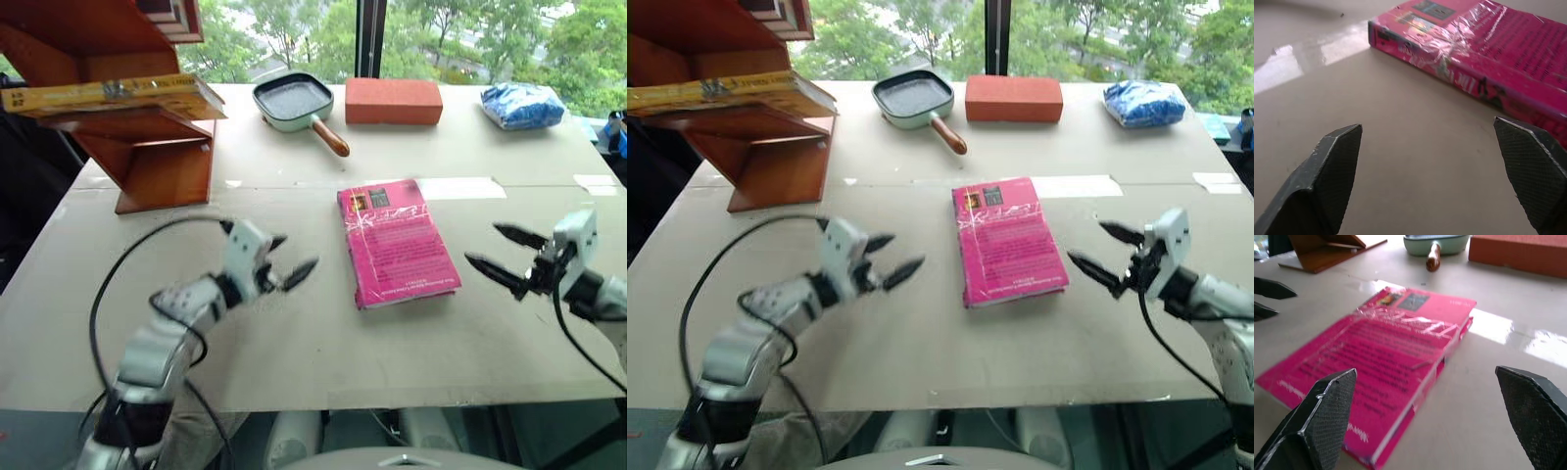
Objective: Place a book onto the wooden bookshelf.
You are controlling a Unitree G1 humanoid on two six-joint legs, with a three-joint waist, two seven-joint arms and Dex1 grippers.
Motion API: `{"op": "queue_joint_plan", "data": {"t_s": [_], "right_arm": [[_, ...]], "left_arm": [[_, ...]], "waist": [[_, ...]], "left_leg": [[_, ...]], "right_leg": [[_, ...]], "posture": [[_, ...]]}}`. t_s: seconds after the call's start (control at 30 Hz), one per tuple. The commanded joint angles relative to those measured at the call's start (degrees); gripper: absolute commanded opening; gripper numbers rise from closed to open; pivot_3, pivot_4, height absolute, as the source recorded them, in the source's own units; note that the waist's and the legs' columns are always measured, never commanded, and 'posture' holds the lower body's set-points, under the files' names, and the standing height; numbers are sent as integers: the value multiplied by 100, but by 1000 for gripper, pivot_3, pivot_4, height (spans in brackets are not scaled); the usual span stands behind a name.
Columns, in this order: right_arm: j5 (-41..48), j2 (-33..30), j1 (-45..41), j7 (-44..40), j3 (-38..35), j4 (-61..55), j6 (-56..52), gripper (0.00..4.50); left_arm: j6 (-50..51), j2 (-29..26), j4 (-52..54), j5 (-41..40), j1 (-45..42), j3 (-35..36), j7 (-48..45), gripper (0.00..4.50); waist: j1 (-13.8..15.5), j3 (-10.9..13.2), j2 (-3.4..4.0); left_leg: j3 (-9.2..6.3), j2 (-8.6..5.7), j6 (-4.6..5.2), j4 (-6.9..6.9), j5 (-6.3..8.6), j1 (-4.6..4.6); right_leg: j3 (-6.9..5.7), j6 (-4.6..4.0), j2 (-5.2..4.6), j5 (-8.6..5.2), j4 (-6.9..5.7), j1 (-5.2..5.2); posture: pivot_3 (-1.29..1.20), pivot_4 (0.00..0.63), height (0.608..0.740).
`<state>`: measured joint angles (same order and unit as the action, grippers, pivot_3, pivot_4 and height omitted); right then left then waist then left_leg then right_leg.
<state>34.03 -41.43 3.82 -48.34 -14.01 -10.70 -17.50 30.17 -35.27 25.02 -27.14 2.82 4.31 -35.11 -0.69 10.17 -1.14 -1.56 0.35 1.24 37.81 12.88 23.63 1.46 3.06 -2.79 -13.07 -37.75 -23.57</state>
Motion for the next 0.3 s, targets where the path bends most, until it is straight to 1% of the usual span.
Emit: {"op": "queue_joint_plan", "data": {"t_s": [0.03, 0.1, 0.17, 0.3], "right_arm": [[-261, 87, 163, -263, -116, 173, 524, 4500], [-285, 151, 252, -326, -186, 254, 617, 4500], [-326, 189, 343, -394, -214, 297, 727, 4500], [-373, 328, 395, -375, -280, 339, 955, 4500]], "left_arm": [[-105, -105, 673, -188, 483, 405, -152, 4430], [-291, -31, 699, -93, 756, 440, -154, 4430], [-515, 20, 610, 206, 913, 324, -46, 4430], [-667, 120, 563, 650, 1020, 96, 195, 4430]], "waist": [[19, -2, 8], [14, -7, 17], [14, -8, 15], [17, -8, 15]], "left_leg": [[5, 0, 0, 1, 0, 1], [14, 0, 1, 7, -1, -2], [20, 0, 1, 10, -1, -4], [18, 1, 1, 11, -1, -1]], "right_leg": [[-1, 1, -4, -1, 1, 0], [1, 13, -9, -7, 1, 2], [5, 19, -11, -10, 0, 2], [2, 17, -8, -9, 1, 1]], "posture": [[0, 150, 740], [0, 150, 740], [0, 150, 740], [0, 150, 740]]}}
